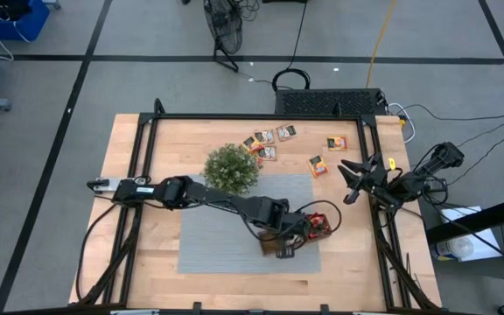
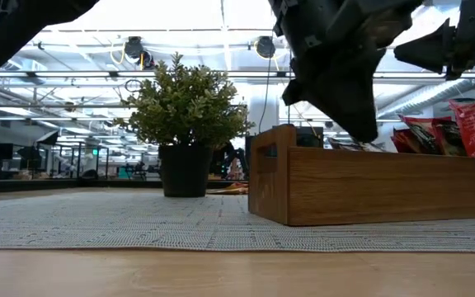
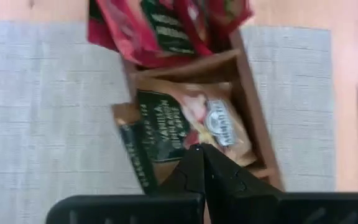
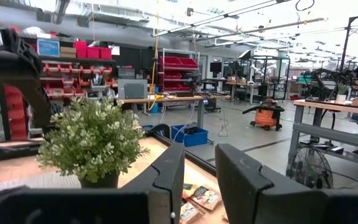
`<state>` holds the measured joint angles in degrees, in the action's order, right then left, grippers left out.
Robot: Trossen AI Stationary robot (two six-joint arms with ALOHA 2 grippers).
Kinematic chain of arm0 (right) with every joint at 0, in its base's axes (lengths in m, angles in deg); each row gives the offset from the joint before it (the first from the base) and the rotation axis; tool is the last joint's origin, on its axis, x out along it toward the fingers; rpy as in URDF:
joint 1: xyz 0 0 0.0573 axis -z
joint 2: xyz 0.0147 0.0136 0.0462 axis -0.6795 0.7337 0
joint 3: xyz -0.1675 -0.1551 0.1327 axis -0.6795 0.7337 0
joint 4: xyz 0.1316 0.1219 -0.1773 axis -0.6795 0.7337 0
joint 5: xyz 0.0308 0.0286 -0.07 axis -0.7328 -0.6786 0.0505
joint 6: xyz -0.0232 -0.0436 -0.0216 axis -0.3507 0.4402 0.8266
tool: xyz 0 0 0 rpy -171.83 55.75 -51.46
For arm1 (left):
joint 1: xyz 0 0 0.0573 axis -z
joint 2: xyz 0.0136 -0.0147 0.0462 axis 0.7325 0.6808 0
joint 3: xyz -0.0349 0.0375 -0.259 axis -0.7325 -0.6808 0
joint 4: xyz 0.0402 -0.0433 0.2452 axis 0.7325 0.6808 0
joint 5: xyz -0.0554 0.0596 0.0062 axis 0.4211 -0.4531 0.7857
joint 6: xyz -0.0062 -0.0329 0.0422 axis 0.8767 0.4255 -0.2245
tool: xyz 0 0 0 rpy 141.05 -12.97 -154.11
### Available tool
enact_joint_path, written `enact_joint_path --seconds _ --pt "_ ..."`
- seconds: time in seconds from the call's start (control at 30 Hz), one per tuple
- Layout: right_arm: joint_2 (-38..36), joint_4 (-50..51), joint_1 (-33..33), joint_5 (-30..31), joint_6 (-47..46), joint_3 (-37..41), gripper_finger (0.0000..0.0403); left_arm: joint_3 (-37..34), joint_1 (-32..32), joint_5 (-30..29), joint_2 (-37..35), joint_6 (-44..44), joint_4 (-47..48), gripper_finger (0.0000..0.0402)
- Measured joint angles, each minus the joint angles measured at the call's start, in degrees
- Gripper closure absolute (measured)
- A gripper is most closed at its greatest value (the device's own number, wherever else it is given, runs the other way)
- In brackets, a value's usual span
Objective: Pick & Place Tea
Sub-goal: Put the apple tea sachet into the brown organizer
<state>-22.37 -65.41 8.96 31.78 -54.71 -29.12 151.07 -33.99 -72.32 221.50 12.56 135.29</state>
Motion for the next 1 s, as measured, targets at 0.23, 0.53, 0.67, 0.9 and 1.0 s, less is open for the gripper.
enact_joint_path --seconds 0.23,0.53,0.67,0.9,1.0 --pt "-0.01 0.57 0.0 0.05 -0.15 0.0 0.0325 0.0 0.07 4.66 -0.45 1.42 -0.31 0.0401" --pt "-0.01 0.53 0.0 0.05 -0.19 0.0 0.0325 0.0 0.15 4.61 -0.44 -2.66 -5.5 0.0401" --pt "-0.02 0.55 0.01 0.05 -0.14 0.0 0.0325 -0.01 0.0 4.61 0.7 -3.51 -5.48 0.0401" --pt "0.02 0.9 0.0 0.05 -0.18 0.0 0.0325 -0.25 0.09 5.09 1.92 -4.84 -7.49 0.0401" --pt "0.01 1.31 0.0 0.06 0.0 0.0 0.0325 -0.24 0.09 5.07 2.4 -4.65 -7.14 0.0401"
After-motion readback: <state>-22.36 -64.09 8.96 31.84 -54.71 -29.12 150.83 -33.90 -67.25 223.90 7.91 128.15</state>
